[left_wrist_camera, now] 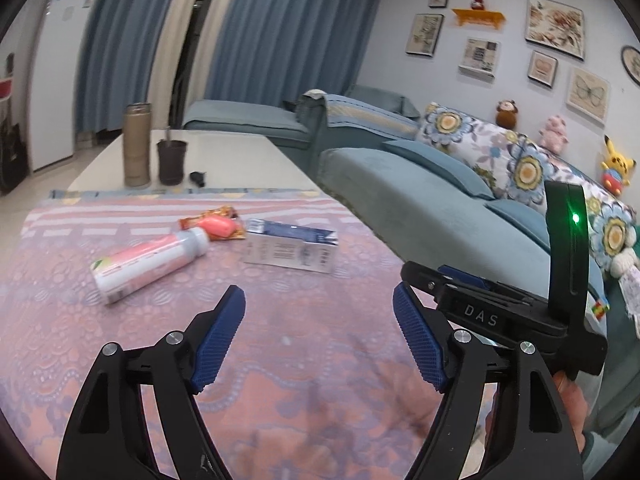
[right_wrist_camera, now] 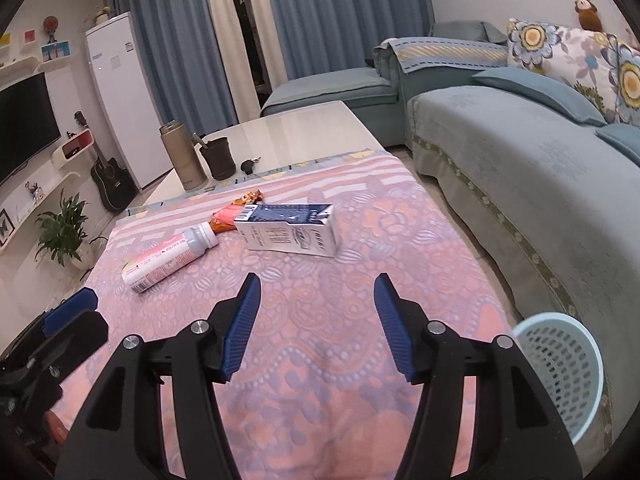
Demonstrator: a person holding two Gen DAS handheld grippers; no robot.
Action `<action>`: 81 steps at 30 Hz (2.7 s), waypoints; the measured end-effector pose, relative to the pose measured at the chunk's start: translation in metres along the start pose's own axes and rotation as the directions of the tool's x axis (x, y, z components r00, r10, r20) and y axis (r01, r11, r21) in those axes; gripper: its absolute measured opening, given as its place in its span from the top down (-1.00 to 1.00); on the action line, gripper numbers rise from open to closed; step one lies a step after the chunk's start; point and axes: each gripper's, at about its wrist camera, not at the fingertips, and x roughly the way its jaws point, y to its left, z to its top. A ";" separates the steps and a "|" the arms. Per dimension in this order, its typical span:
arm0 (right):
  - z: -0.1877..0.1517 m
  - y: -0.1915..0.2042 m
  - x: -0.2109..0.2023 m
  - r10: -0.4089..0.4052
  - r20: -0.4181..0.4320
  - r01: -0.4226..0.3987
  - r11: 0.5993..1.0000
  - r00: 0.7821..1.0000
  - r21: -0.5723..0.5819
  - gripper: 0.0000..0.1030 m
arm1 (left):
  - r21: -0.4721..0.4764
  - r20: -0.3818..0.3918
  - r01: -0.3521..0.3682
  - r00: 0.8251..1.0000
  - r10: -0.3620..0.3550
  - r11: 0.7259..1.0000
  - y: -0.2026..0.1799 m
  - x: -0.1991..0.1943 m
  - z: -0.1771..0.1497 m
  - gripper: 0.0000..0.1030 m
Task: Collect trash
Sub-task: 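Move both open tools back over the table toward the remaining items, then grasp the pink yogurt bottle with the left tool while the right tool grasps the milk carton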
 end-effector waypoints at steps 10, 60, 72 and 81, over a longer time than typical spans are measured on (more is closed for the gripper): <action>-0.005 0.020 0.052 -0.037 0.042 0.041 0.994 0.998 -0.105 -0.22 | -0.046 -0.037 -0.111 0.993 0.110 0.993 0.082 0.026 -0.001 -0.52; 0.075 0.013 0.181 0.074 -0.176 -0.120 0.956 0.982 -0.269 -0.44 | -0.135 -0.168 -0.105 0.982 0.082 0.985 0.143 0.127 0.005 0.10; 0.016 0.059 0.139 0.282 -0.277 -0.367 0.867 0.919 -0.336 -0.05 | -0.218 -0.086 -0.084 0.994 0.066 0.972 0.157 0.106 0.002 0.09; 0.017 0.080 0.129 0.233 -0.226 -0.297 0.900 0.946 -0.317 -0.30 | -0.241 -0.064 -0.064 0.997 0.050 0.968 0.162 0.103 0.003 0.09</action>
